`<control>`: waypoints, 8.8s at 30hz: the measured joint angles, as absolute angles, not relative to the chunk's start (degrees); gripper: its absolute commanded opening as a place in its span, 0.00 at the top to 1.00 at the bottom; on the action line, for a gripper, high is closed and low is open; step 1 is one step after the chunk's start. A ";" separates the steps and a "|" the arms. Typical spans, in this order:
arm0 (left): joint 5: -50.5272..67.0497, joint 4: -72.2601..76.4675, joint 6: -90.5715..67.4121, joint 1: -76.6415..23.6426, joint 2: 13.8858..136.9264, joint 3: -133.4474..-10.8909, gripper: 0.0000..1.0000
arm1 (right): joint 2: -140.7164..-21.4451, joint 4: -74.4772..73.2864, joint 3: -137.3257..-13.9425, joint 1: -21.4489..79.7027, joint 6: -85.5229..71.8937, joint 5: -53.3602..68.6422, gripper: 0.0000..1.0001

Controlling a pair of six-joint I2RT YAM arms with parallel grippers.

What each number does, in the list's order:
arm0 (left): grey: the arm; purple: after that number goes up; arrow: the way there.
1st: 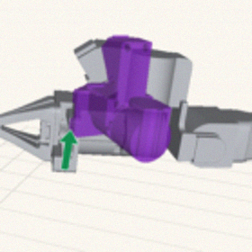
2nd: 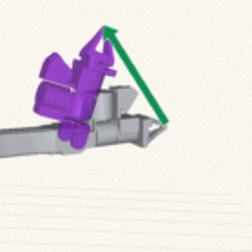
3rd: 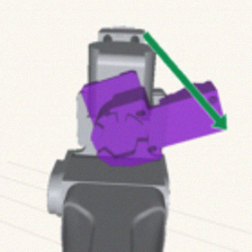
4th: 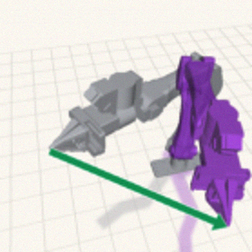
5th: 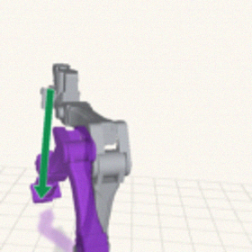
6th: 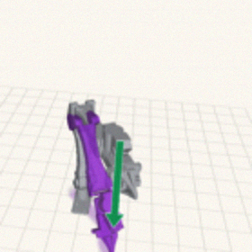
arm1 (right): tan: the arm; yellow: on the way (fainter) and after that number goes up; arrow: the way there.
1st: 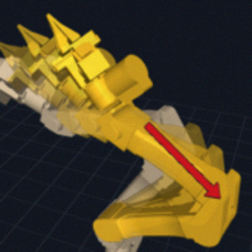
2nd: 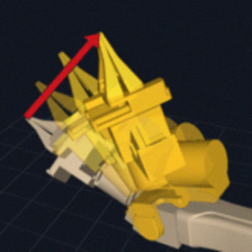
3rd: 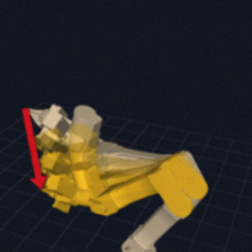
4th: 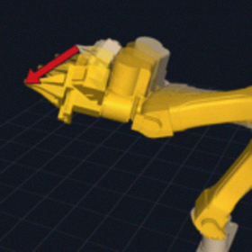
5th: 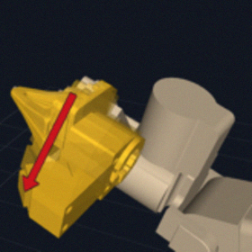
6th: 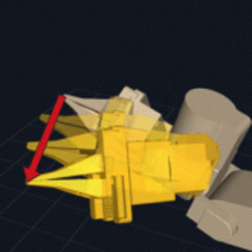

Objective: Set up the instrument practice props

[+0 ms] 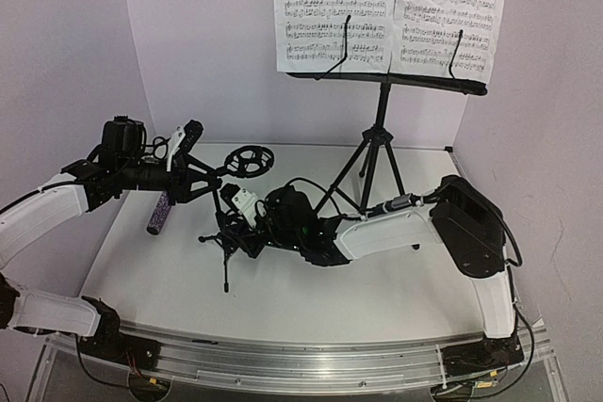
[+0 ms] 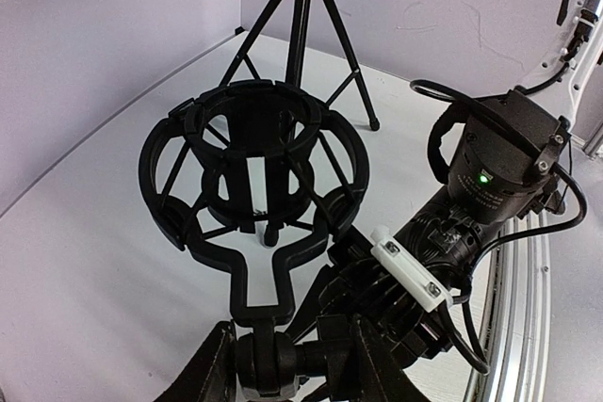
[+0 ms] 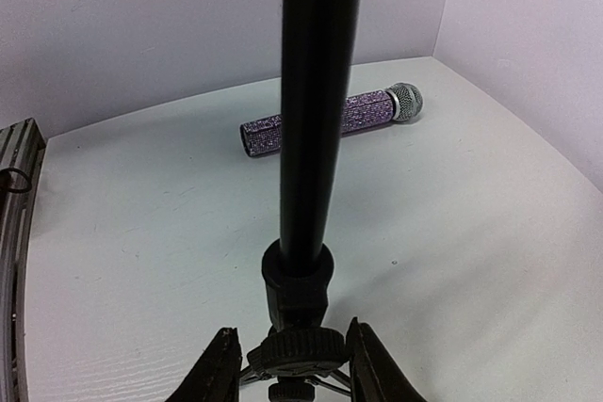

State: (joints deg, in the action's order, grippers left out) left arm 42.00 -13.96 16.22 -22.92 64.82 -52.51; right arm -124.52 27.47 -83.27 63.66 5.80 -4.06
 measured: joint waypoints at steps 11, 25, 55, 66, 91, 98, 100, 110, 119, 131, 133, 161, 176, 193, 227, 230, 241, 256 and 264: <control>41.95 -13.85 15.97 -22.92 64.82 -52.51 1.00 | -124.14 27.33 -83.68 63.68 4.57 -3.97 0.72; 42.35 -13.43 16.27 -22.92 64.79 -52.51 1.00 | -123.57 27.09 -83.46 63.68 -4.21 -4.34 1.00; 42.28 -10.94 17.08 -22.44 63.94 -50.85 1.00 | -131.82 54.30 -78.53 63.51 -91.13 -4.56 0.12; 43.92 -11.42 16.45 -22.94 63.79 -50.78 1.00 | -115.17 43.88 -64.16 67.45 -45.92 -11.41 0.10; 43.92 -11.29 15.11 -22.94 63.81 -50.78 1.00 | -124.54 33.71 -81.09 72.77 24.24 -32.58 0.60; 43.92 -10.90 14.92 -22.94 63.92 -50.78 1.00 | -125.21 33.52 -82.91 72.77 25.44 -32.49 0.74; 43.92 -10.90 14.89 -22.94 63.92 -50.78 1.00 | -125.23 33.55 -83.05 72.77 25.61 -32.54 0.77; 43.92 -10.87 14.74 -22.94 63.94 -50.78 1.00 | -125.30 33.46 -83.05 72.77 24.60 -33.35 1.00; 43.78 -10.85 14.93 -23.12 64.14 -50.78 1.00 | -123.70 37.22 -78.77 69.93 -4.07 -25.07 1.00; 42.04 -9.26 16.52 -22.83 64.16 -50.09 1.00 | -125.99 47.16 -76.04 63.43 -73.54 -5.13 1.00; 41.39 -9.01 16.69 -22.45 64.16 -50.09 1.00 | -128.90 52.49 -77.03 63.24 -83.26 -4.49 1.00; 42.57 -8.56 16.22 -22.90 64.32 -50.06 1.00 | -115.67 46.34 -66.66 66.71 -46.81 -12.85 0.31; 43.44 -8.45 14.96 -22.90 64.64 -50.11 1.00 | -122.86 32.76 -79.63 74.48 23.86 -33.60 0.58; 43.59 -7.88 14.70 -22.90 64.93 -50.11 1.00 | -125.88 30.93 -85.20 72.90 29.39 -35.71 0.76; 50.50 -8.45 21.93 -20.21 69.25 -52.53 1.00 | -126.50 46.63 -76.30 66.68 -46.81 -18.29 0.44; 52.66 -11.13 25.49 -18.26 70.97 -54.88 1.00 | -126.63 46.83 -75.23 65.88 -47.93 -17.25 0.17; 56.55 -27.68 43.16 -13.34 81.79 -69.44 1.00 | -118.81 45.73 -63.84 65.28 -40.21 -14.73 0.07; 62.96 -42.75 53.50 -8.99 92.07 -81.32 0.44 | -109.52 46.20 -61.04 65.28 -29.64 -14.76 0.05; 61.09 -44.04 52.81 -8.86 91.65 -81.15 0.00 | -108.99 45.76 -60.18 65.28 -28.42 -14.81 0.05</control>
State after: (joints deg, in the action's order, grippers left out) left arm 61.09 -44.04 52.81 -8.86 91.65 -81.15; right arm -108.99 45.76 -60.18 65.28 -28.42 -14.81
